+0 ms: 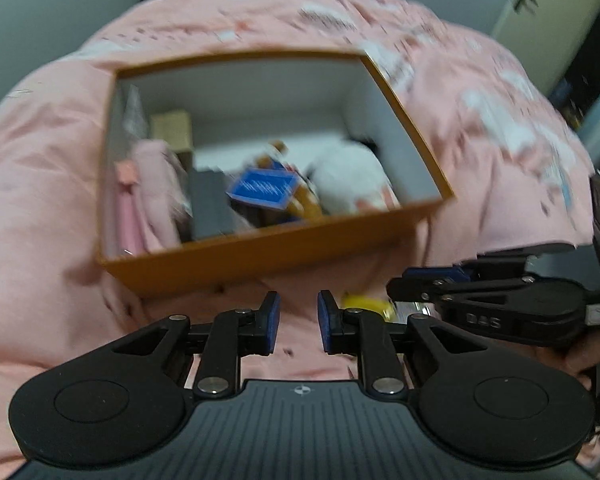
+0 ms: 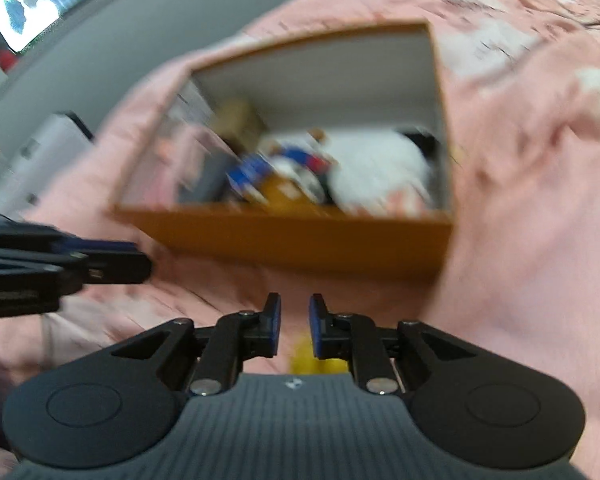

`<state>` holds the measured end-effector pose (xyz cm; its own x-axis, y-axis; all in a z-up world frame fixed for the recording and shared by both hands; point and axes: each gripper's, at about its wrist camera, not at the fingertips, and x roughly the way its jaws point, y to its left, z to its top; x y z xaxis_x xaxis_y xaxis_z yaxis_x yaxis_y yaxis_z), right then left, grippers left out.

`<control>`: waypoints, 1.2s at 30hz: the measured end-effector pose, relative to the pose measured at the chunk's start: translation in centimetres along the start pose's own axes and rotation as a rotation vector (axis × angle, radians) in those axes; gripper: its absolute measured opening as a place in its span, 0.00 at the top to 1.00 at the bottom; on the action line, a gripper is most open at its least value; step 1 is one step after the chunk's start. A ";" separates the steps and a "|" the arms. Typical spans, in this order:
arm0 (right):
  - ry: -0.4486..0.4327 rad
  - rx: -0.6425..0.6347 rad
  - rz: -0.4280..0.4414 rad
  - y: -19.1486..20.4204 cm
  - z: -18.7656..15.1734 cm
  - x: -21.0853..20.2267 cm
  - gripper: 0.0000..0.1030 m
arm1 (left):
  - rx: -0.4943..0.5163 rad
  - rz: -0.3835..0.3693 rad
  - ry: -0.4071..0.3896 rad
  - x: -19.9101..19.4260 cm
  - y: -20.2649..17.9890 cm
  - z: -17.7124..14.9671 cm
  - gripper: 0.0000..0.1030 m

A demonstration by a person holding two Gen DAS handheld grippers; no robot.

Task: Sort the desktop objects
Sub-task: 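Withdraw both tools toward the yellow tape measure and glitter container, then grasp the clear glitter container with the right tool while the left tool grasps the yellow tape measure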

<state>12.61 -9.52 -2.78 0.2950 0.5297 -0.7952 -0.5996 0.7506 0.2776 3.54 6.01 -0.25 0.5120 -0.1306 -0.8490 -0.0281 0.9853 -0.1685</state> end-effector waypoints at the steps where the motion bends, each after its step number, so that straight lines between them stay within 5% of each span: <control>1: 0.019 0.009 -0.021 -0.3 -0.5 0.3 0.78 | 0.007 -0.002 0.010 0.3 -0.5 -0.3 0.78; 10: 0.083 0.065 -0.139 -2.5 -2.6 1.3 0.69 | 0.035 -0.048 0.079 3.1 -3.1 -2.2 0.75; 25: 0.185 0.050 -0.091 -3.5 -2.9 4.2 0.41 | -0.020 -0.016 0.095 3.6 -2.4 -2.2 0.75; 32: 0.154 0.063 -0.094 -3.7 -3.2 3.2 0.56 | -0.032 -0.021 0.097 3.7 -2.1 -2.3 0.75; 36: 0.117 0.101 -0.027 -4.4 -3.1 2.1 0.64 | -0.037 -0.020 0.098 3.8 -1.8 -2.4 0.75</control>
<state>13.57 -13.00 -7.33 0.2175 0.4631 -0.8592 -0.5130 0.8031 0.3030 3.47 3.42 -4.38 0.4259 -0.1619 -0.8901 -0.0510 0.9780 -0.2023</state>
